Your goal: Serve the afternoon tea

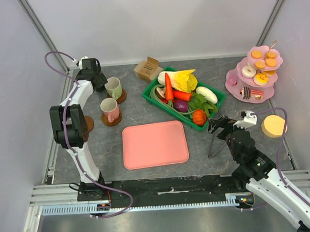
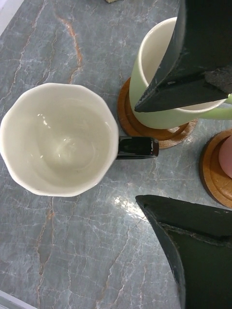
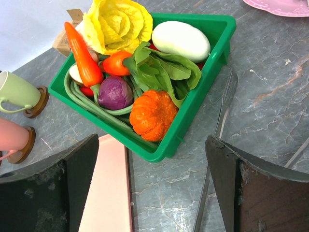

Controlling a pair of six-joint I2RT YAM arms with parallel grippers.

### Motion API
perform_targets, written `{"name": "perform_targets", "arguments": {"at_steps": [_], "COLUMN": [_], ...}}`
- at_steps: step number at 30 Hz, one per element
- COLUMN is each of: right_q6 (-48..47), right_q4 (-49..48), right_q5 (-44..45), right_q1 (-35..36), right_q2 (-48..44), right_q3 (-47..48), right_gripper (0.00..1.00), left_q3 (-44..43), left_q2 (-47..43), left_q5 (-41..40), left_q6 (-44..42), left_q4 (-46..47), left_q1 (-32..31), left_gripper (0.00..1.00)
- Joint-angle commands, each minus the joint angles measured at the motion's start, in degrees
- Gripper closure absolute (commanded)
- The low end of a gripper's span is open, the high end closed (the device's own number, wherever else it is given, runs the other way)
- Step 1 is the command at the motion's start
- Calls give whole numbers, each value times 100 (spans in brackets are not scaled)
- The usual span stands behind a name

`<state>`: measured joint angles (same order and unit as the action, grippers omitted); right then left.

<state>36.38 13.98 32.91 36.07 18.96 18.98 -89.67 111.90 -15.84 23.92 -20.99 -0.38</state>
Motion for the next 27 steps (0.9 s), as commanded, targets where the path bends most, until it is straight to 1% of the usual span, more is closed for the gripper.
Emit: {"name": "perform_targets", "arguments": {"at_steps": [1, 6, 11, 22, 27], "right_q6": [-35, -35, -35, -35, -35], "right_q4": [-176, -167, -158, -150, -132], "right_q5": [-56, -12, 23, 93, 137], "right_q1": [-13, -13, -13, -13, -13], "right_q2": [81, 38, 46, 46, 20], "right_q3": [-9, -26, -26, -17, -9], "right_gripper": [2, 2, 2, 2, 2], "left_q3": [-349, -534, -806, -833, -895], "left_q2": [209, 324, 543, 526, 535], "left_q5": [-200, -393, -569, -184, 97], "left_q6": [192, 244, 113, -335, -712], "left_q4": [-18, -89, -300, -414, -572], "left_q1": [29, 29, 29, 29, 29], "left_gripper": [25, 31, 34, 38, 39]}}
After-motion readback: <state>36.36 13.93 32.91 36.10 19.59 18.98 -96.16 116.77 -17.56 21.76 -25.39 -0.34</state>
